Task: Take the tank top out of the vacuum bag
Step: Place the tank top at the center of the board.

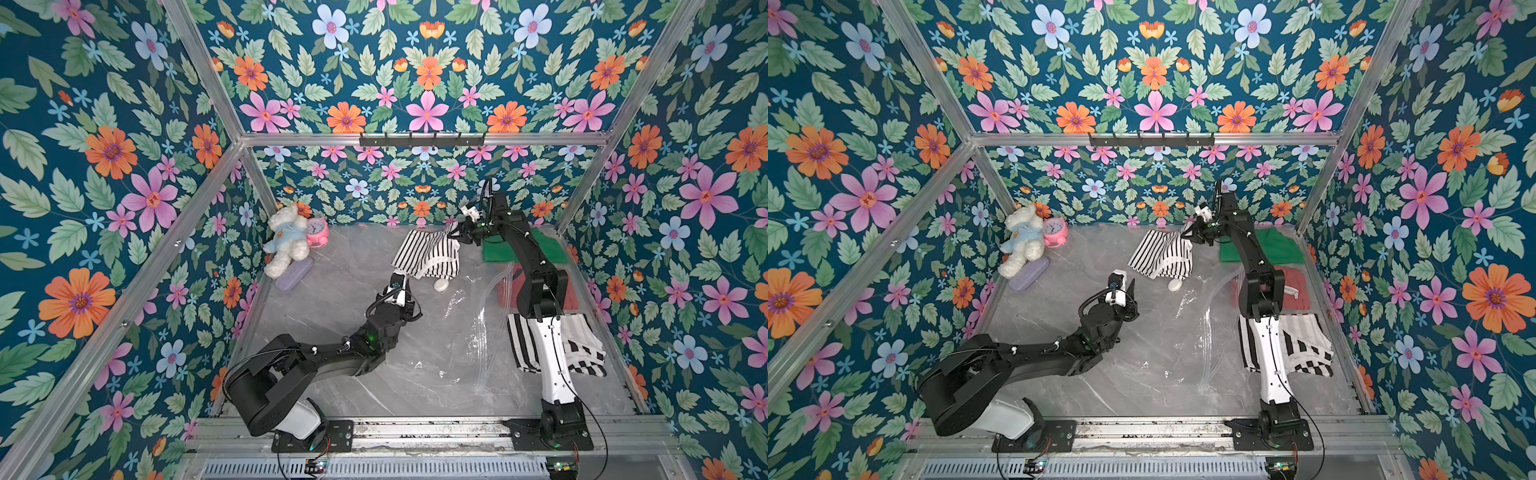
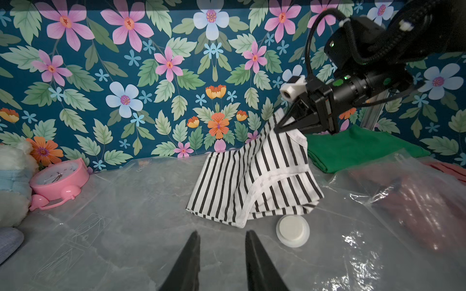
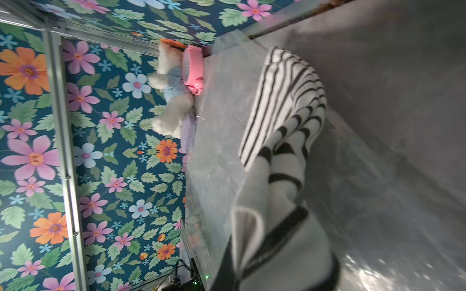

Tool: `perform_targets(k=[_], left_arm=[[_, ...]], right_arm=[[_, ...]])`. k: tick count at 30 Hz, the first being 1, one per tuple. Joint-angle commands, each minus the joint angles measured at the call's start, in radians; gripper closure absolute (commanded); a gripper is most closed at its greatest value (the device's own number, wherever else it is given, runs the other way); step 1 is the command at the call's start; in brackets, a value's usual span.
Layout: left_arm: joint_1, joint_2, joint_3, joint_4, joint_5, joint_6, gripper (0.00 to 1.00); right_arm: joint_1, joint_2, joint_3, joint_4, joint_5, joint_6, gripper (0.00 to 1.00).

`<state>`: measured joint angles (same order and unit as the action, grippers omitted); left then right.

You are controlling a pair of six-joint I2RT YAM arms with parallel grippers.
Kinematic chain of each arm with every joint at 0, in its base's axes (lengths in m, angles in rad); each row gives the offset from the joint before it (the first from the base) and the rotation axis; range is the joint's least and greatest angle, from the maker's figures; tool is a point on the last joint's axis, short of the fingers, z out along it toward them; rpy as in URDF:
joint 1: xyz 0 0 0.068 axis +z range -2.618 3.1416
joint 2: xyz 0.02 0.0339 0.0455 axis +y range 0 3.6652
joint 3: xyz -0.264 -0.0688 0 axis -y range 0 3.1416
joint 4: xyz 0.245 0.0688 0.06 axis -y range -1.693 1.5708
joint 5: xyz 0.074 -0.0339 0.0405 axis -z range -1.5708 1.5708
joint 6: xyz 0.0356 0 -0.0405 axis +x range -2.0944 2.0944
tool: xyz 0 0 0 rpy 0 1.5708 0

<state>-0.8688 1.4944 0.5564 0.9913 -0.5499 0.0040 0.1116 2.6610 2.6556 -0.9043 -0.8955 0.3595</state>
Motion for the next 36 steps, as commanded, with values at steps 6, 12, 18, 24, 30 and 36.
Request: perform_targets(k=[6, 12, 18, 24, 30, 36], left_arm=[[0.001, 0.015, 0.019, 0.018, -0.012, -0.002, 0.67], [0.001, 0.013, 0.019, 0.01, -0.015, -0.004, 0.67], [0.001, -0.001, 0.011, 0.001, -0.02, -0.006, 0.67], [0.001, -0.015, 0.008, -0.008, -0.026, -0.005, 0.66], [0.0, -0.005, 0.015, 0.001, -0.048, 0.008, 0.65], [0.005, -0.001, 0.042, 0.027, -0.091, 0.062, 0.63]], right_arm=[[-0.035, 0.086, 0.079, -0.116, 0.184, -0.11, 1.0], [-0.035, 0.08, 0.073, -0.033, 0.316, -0.134, 1.0], [-0.035, 0.087, 0.08, 0.039, 0.425, -0.18, 1.0], [-0.027, 0.084, 0.071, 0.096, 0.476, -0.212, 0.78], [-0.011, 0.057, 0.073, 0.126, 0.519, -0.231, 0.51], [-0.01, -0.035, 0.095, 0.107, 0.57, -0.234, 0.42]])
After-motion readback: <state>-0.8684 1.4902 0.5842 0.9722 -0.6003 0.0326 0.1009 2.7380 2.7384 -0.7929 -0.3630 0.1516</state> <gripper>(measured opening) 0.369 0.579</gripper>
